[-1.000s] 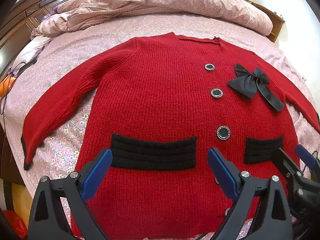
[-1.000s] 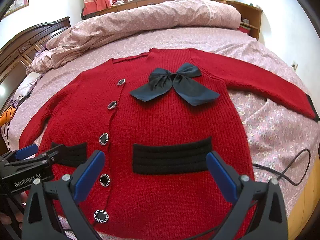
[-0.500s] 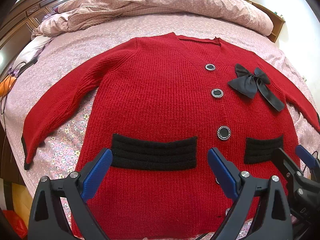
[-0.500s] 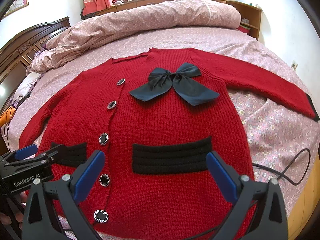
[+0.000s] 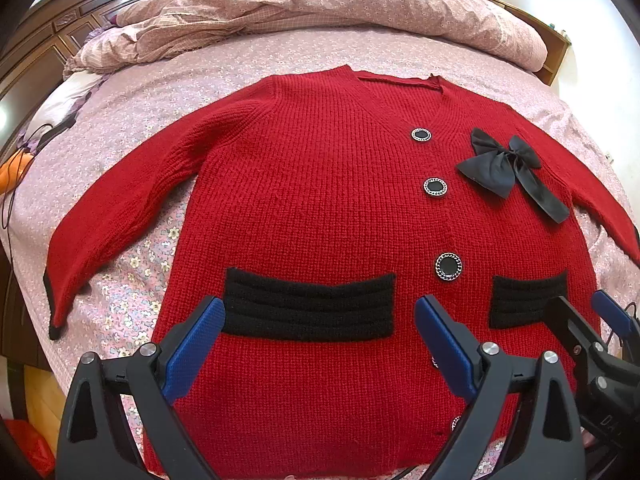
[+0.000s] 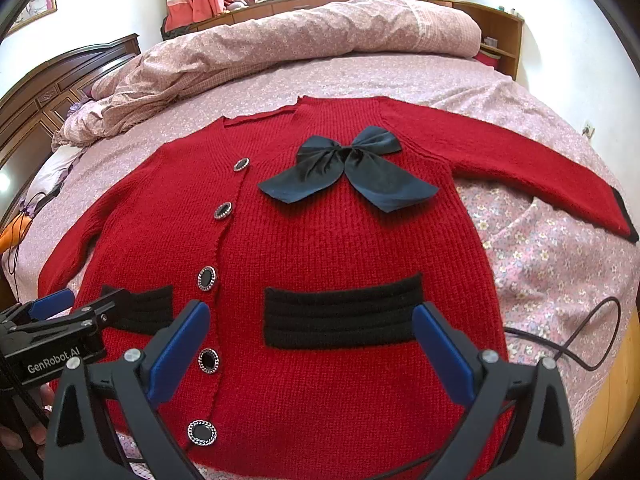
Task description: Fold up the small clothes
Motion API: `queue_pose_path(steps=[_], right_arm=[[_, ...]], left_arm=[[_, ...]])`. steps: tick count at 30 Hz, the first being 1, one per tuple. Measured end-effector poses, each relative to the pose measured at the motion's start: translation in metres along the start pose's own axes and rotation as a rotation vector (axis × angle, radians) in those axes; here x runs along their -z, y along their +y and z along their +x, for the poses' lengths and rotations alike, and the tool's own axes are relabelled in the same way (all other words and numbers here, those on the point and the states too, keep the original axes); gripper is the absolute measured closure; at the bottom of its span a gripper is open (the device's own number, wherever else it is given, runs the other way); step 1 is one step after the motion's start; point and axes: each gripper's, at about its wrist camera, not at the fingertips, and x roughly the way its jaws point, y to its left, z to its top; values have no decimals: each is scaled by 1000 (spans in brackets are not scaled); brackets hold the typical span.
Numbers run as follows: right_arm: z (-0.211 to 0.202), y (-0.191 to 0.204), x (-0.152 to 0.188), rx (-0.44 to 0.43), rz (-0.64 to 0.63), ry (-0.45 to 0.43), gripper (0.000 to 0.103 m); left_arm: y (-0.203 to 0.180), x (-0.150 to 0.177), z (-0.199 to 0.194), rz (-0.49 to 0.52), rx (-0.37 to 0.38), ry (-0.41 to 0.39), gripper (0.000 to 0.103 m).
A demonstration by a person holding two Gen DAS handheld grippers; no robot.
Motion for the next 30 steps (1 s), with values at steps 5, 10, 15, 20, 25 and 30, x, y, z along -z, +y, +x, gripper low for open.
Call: queue_pose_path(steps=[5,10,15,20,25,30], right_arm=[[0,0,0,0,-1,0,0],[0,0,0,0,-1,1,0],[0,0,0,0,-1,0,0],[0,0,0,1,0,1,0],[0,0,0,1,-3,3,0],[0,0,0,2,-4,4,0]], left_arm=[[0,0,0,0,0,1,11],[0,0,0,0,0,0,11],[0,0,0,1,-1,0,11],[0,0,0,-1,-2,-1,11],[1,0,0,-1,-3,0,11],[10,-5,1,10,-4,9,11]])
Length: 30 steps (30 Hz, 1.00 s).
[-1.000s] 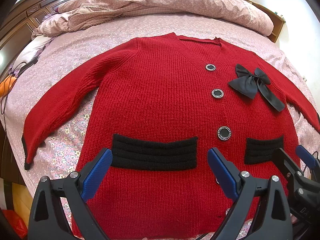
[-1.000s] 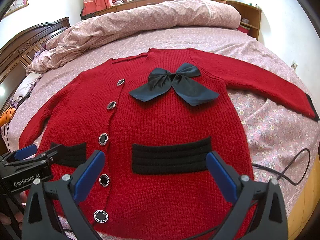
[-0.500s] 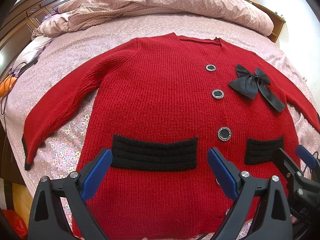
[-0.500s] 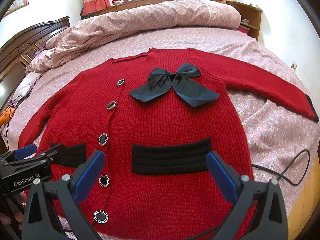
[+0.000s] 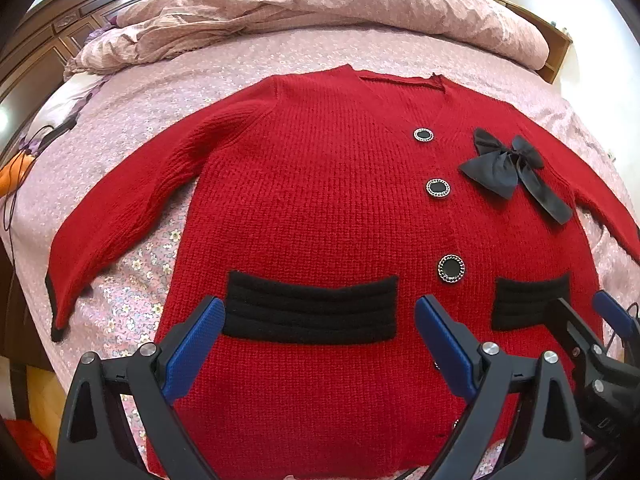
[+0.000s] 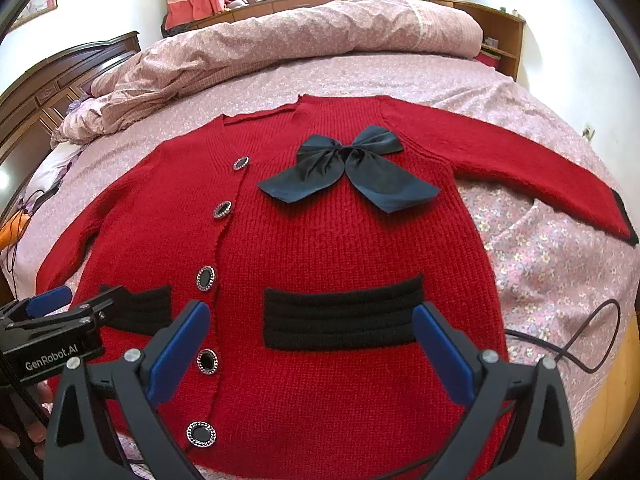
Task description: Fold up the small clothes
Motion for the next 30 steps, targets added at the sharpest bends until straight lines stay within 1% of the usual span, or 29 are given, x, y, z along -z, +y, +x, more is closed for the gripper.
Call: queue_pose_path(steps=[10,12,17,23,25,30], right_arm=[[5,-6,2,-8,19,8,0],[12,-13,-4,-7,27,10,0],[14,-30,-15,-10,62,10,0],[8,-73,-32,12,162,-18,0],[8,-91,-40,25,207,-24,0],[4,-146,-55,74,335,-56,0]], left_arm=[[-6,-5,7,24,-4,17,11],[-8,-8,9,35,-6,20,11],[-10,-21,16,46,6,28,11],[-10,-47,26,26,24,47,11],[-11,-55,31,17,37,54,11],[-19,-74,48,13,35,78,11]])
